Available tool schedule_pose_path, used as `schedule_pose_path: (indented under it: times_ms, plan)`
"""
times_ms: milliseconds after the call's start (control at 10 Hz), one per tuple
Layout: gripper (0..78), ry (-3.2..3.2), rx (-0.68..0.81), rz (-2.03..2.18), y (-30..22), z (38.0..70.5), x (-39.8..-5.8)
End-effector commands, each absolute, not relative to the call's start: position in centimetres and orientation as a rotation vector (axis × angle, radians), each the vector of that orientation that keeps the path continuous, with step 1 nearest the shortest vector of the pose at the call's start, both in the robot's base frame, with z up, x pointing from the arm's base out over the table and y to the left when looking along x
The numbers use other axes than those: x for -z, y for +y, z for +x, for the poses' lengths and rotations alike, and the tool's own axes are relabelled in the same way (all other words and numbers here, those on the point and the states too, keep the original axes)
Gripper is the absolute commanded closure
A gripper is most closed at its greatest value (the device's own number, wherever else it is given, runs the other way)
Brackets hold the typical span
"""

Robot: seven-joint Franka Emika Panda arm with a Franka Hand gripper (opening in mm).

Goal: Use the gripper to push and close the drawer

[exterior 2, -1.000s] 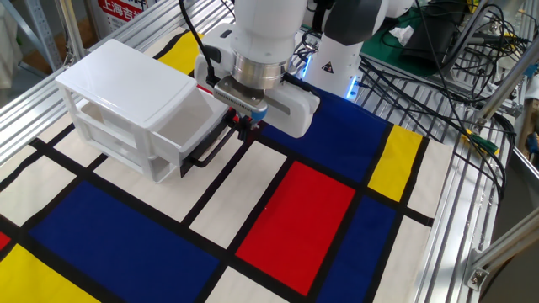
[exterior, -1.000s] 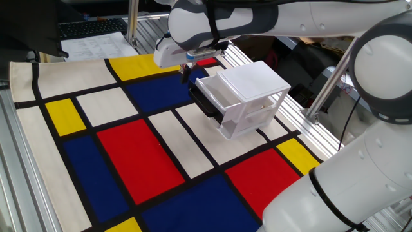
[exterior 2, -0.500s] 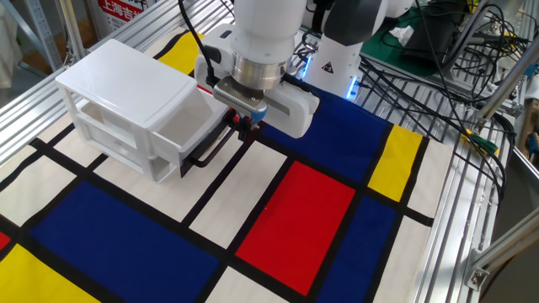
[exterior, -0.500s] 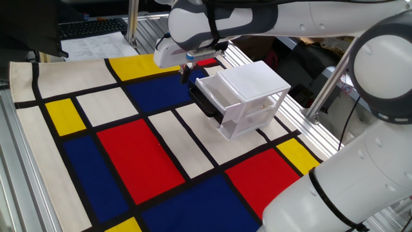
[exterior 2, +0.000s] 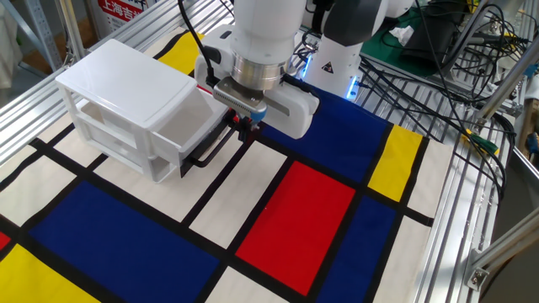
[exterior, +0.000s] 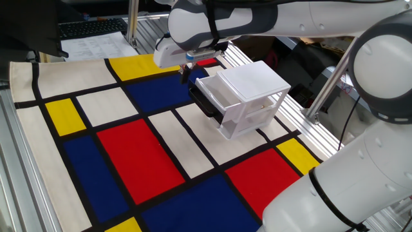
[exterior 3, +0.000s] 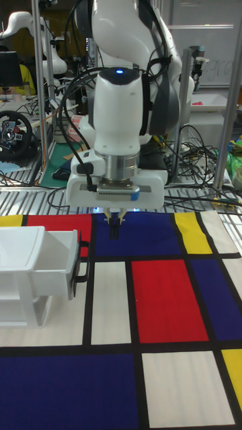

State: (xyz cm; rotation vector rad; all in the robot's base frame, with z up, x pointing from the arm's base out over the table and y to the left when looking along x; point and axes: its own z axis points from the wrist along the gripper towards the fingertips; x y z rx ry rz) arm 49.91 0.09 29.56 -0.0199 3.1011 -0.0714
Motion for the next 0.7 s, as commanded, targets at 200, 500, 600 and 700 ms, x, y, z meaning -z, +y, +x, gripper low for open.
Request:
schedule_pose_path:
  times_ms: [200,500,600,700]
  plan:
    - [77.6,3.102,0.057,0.021,0.1,50.0,-29.6]
    - [77.6,3.106,0.068,0.033,0.3,50.2,-28.7]
    - [77.6,3.107,0.091,0.033,0.4,50.3,-28.3]
    - [77.6,3.113,0.173,0.032,0.5,50.3,-28.1]
